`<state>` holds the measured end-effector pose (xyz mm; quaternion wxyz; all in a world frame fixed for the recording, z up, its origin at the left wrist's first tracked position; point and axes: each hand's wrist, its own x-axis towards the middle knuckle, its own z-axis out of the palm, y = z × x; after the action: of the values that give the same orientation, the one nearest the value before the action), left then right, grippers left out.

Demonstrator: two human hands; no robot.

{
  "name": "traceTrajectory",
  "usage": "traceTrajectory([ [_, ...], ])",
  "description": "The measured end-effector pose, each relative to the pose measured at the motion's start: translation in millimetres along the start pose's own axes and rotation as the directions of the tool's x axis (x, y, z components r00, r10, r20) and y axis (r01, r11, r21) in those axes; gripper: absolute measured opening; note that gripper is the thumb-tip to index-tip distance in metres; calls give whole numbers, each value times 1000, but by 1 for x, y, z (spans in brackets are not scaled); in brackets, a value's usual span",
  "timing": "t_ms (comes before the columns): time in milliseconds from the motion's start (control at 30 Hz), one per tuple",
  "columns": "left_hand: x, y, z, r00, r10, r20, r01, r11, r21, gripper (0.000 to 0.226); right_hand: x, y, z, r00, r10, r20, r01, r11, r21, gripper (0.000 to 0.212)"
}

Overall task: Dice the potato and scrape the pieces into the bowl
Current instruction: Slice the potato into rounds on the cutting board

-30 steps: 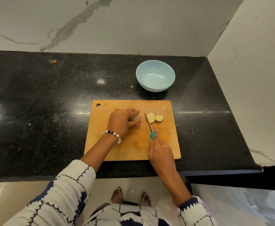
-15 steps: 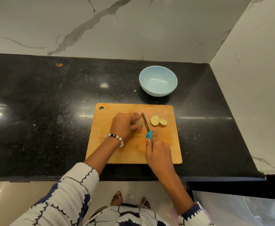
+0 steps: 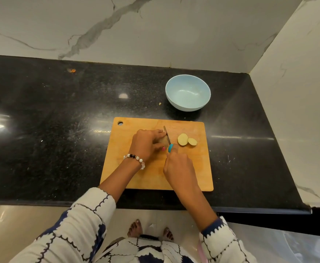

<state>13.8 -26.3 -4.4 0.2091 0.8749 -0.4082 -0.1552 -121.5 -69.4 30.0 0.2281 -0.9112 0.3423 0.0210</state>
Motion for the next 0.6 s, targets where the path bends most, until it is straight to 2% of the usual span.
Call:
traceTrajectory([
  [133,-2,-2,3,999,-4,-33,1,995,-103,47,11,-6,-4,999,-44,0,44,999,-20,31],
  [300,-6,-3,6,995,-6,-99,-12,983,-183,47,-14,9,15,999,30,34,-30,1000,-9,45],
  [433,-6,-2,8,994,-25,-108,2,977,-213,46,-34,16,31,999,26,46,-24,999,-42,55],
  [600,-4,-2,5,995,-60,-82,38,969,-242,46,-32,17,45,1000,30,-1,-30,998,-51,55],
])
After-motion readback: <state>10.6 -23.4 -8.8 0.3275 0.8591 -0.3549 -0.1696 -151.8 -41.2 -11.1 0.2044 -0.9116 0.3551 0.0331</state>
